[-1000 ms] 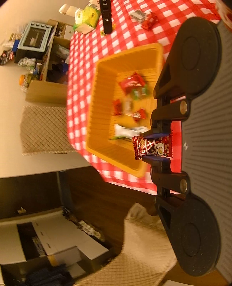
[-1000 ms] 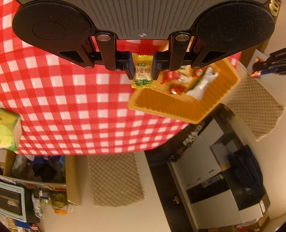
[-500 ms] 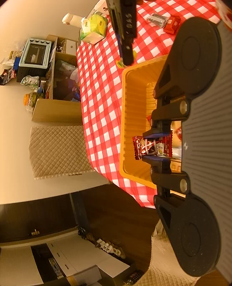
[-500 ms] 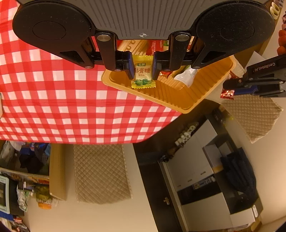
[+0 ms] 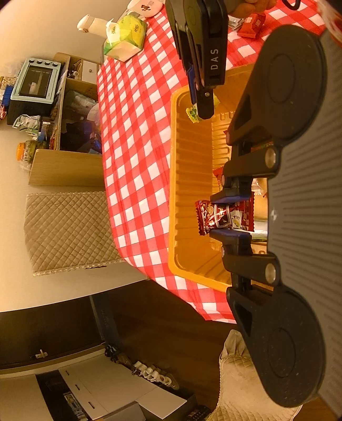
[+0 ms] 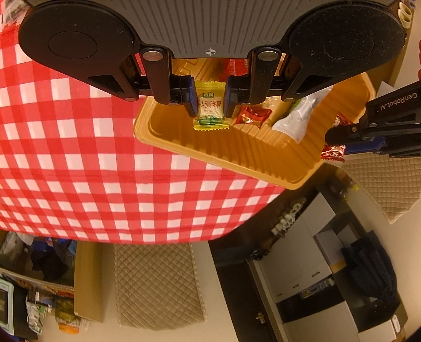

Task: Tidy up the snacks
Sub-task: 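Carry both candies over the orange tray and open both tools, then withdraw both tools from the tray toward the red and clear packets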

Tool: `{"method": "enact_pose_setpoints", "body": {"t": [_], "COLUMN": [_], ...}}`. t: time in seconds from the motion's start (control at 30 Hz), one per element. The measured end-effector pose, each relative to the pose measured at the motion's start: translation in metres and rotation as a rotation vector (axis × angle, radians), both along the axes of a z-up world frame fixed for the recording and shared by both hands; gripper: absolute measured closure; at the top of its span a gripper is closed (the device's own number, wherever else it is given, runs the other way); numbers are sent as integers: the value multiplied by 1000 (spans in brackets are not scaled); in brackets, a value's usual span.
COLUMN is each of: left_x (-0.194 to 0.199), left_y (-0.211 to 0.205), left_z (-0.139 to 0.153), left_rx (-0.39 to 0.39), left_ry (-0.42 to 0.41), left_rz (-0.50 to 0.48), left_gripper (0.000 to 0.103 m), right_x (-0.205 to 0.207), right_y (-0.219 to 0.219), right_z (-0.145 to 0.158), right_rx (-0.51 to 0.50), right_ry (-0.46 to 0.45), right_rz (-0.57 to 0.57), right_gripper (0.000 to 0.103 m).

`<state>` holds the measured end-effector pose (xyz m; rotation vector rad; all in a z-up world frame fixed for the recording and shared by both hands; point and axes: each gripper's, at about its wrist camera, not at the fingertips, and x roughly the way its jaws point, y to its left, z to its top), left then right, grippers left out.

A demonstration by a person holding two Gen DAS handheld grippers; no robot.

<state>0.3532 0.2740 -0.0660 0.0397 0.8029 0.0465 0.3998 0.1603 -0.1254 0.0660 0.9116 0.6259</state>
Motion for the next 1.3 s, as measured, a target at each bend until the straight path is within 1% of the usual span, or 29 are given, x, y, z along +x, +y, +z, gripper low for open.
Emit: {"method": "enact_pose_setpoints", "body": {"t": [0.13,0.2,0.3,0.37,0.8,0.9,0.93,0.97,1.0,1.03,1.07,1.17,1.23,1.3], "left_x": [3,5,5,6,21,23,24,24,23,22,21,14,6,-2], "left_y": [3,4,7,7,4,2,1,1,2,2,3,4,5,5], "left_z": [-5,-8,-10,-11,-14,-14,-14,-14,-14,-14,-13,-12,-10,-8], "left_rx": [-6,-9,-10,-11,-13,-7,-3,-3,-5,-8,-9,-18,-24,-29], "left_ry": [16,23,30,32,42,36,31,30,29,29,29,30,33,31], "left_rz": [-4,-1,2,1,-11,-12,-12,-12,-11,-8,-3,4,12,18], "left_gripper": [84,84,84,84,84,83,82,79,76,75,73,72,66,57], "right_x": [2,6,12,13,9,8,7,5,4,1,-2,-11,-19,-26], "right_y": [1,1,-3,-7,-13,-14,-13,-13,-14,-15,-15,-15,-14,-14], "right_z": [-4,-6,-6,-4,3,6,7,8,10,12,14,19,22,25], "right_rx": [3,6,23,34,59,62,62,60,58,57,58,48,38,38], "right_ry": [9,33,71,70,70,59,51,42,31,18,3,-30,-47,-66], "right_rz": [-11,-23,-42,-52,-43,-39,-38,-38,-37,-36,-34,-6,17,41], "right_gripper": [82,81,78,73,69,66,62,54,49,41,36,31,28,26]}}
